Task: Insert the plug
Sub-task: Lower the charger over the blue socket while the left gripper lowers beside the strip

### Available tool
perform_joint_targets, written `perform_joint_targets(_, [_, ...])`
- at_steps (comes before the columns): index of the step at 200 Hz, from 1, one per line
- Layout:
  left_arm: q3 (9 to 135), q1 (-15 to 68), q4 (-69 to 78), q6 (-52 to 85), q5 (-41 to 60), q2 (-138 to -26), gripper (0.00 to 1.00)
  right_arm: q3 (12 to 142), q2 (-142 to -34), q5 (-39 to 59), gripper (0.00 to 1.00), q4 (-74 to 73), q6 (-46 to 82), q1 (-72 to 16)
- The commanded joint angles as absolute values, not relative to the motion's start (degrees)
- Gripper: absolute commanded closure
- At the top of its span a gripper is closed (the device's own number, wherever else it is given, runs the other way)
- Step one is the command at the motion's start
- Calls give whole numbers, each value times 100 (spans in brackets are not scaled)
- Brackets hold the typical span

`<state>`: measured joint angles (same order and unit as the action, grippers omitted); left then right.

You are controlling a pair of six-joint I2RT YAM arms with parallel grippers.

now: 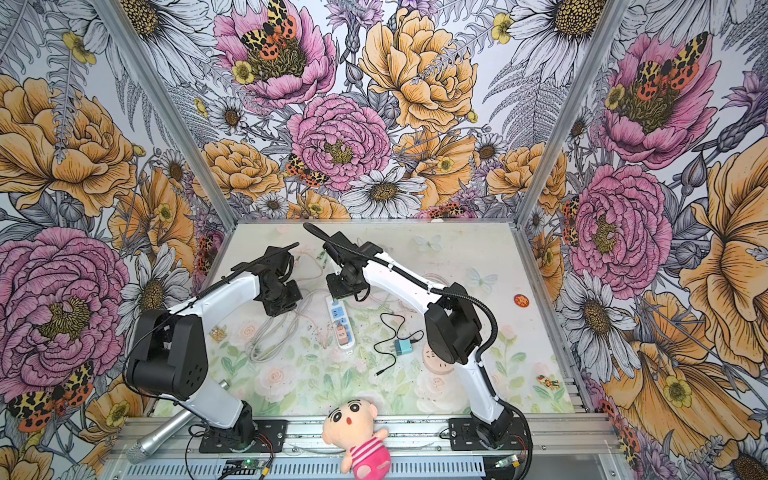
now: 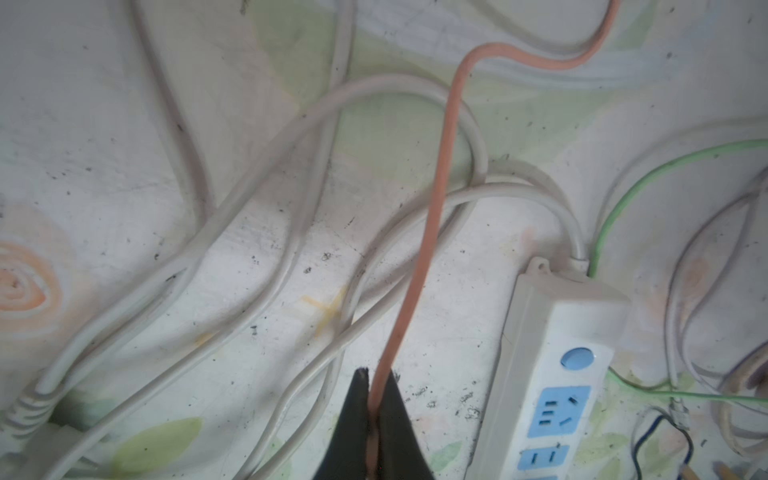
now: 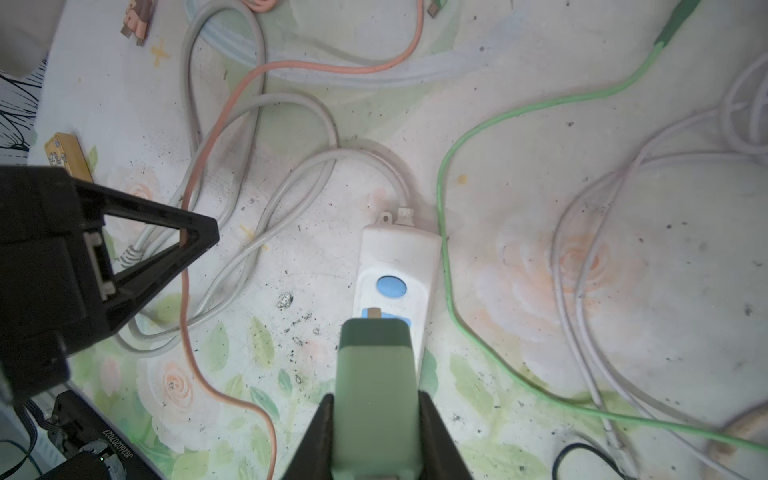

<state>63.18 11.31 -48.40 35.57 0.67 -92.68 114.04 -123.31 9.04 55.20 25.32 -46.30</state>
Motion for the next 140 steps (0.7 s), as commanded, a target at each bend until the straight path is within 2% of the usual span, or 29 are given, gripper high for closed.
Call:
perform_joint_targets(1, [6222,1093,-4908,3373,-145,-9329,89,11742,-12543,880,100,5801,2370,-4715])
perform_joint_targets(61, [6282,985,-4900,3221,-243,-9404,82,12318,-12866,1045,100,6785,1925,-4711])
perform_joint_targets(108, [6284,884,-4893,3138,-402,-9453,70,12854,-13191,1024,100,7307,1780,-4710])
perform_joint_targets(140, [6225,852,-4766,3095,-363,-9488,70,13726,-13627,995,100,7810,1708,-4709])
